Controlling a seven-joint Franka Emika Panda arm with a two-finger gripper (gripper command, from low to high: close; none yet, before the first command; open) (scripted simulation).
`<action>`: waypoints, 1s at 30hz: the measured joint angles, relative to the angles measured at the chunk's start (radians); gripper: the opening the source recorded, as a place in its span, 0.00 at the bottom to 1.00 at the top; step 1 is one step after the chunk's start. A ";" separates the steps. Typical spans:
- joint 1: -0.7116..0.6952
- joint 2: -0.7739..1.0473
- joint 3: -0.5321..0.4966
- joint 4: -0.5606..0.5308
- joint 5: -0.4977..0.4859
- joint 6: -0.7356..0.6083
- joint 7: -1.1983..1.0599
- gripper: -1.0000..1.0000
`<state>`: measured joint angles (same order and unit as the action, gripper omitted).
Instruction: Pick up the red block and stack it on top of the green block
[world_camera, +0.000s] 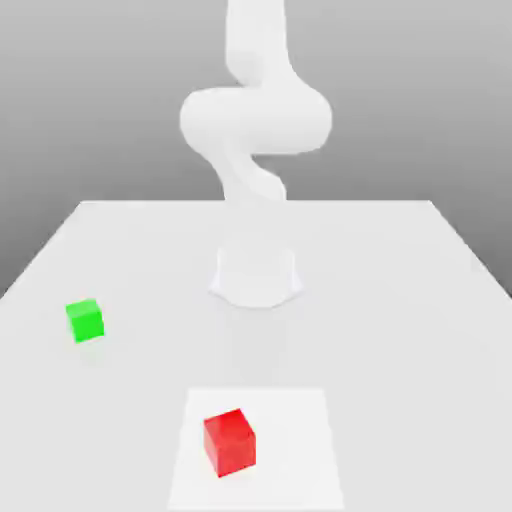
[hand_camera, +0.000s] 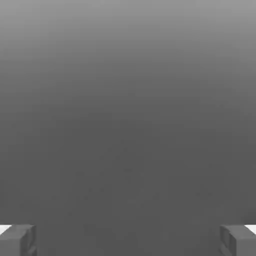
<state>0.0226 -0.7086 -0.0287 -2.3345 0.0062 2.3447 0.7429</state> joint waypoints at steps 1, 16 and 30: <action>0.010 0.039 -0.012 -0.015 0.003 0.019 -0.025 0.50; 0.092 0.587 -0.133 -0.221 0.059 0.286 -0.380 0.50; 0.030 1.009 -0.074 -0.276 0.123 0.564 -0.559 0.00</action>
<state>0.0528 0.3008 -0.1030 -2.6108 0.1294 2.9084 0.1836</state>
